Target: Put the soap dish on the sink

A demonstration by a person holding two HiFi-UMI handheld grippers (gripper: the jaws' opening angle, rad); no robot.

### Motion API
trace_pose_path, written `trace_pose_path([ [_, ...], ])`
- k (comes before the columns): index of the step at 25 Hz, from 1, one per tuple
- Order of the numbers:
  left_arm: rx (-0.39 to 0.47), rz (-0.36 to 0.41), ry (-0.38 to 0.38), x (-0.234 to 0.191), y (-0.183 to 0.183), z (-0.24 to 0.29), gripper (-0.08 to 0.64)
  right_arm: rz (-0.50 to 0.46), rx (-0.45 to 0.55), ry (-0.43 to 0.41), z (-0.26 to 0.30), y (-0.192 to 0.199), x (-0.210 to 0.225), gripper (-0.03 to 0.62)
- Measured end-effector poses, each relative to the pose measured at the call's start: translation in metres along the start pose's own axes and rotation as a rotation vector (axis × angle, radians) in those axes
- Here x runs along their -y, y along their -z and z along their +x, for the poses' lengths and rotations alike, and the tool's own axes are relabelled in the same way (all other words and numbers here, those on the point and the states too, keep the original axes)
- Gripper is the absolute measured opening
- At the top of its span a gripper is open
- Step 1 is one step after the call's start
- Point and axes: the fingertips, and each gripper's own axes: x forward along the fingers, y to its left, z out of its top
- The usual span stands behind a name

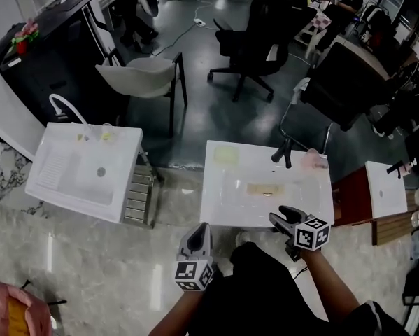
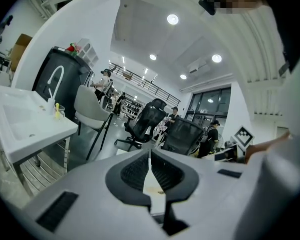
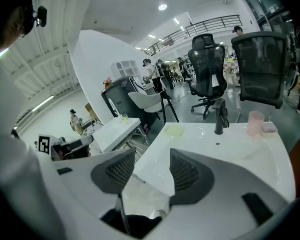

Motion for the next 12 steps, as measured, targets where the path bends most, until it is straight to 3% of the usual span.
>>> trace_pose_path([
  [4, 0.004, 0.031, -0.013, 0.004, -0.010, -0.007, 0.018, 0.009, 0.063, 0.036, -0.019, -0.001, 0.006, 0.204],
  [12, -0.044, 0.083, 0.000, 0.050, 0.005, 0.005, 0.018, -0.049, 0.198, 0.106, -0.074, -0.005, 0.035, 0.204],
])
